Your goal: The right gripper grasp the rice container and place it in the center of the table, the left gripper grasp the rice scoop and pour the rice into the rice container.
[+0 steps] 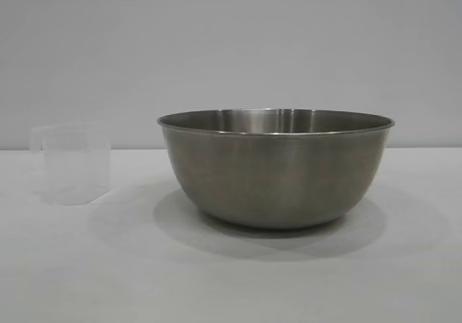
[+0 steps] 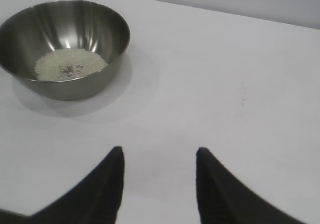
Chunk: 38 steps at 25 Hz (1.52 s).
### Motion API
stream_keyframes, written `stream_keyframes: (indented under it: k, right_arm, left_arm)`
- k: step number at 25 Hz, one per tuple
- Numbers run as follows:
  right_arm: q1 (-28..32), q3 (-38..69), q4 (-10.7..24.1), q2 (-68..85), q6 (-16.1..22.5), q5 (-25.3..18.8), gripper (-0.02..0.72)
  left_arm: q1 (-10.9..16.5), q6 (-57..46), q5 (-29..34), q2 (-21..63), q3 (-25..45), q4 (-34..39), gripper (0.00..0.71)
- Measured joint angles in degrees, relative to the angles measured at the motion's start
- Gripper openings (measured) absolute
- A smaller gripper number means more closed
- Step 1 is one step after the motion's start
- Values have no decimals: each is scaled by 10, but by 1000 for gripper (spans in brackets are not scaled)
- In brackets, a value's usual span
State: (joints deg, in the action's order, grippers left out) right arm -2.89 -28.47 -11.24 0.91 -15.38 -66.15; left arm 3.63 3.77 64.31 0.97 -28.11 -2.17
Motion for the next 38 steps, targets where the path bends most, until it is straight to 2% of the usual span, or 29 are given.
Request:
stream_keyframes:
  k: [27,38]
  right_arm:
    - [0,0,0,0,0,0,319]
    - [13,0,-1,0,0,0,319]
  left_arm:
    - [0,0,0,0,4,0,133]
    - [24,0,0,0,4,0,133]
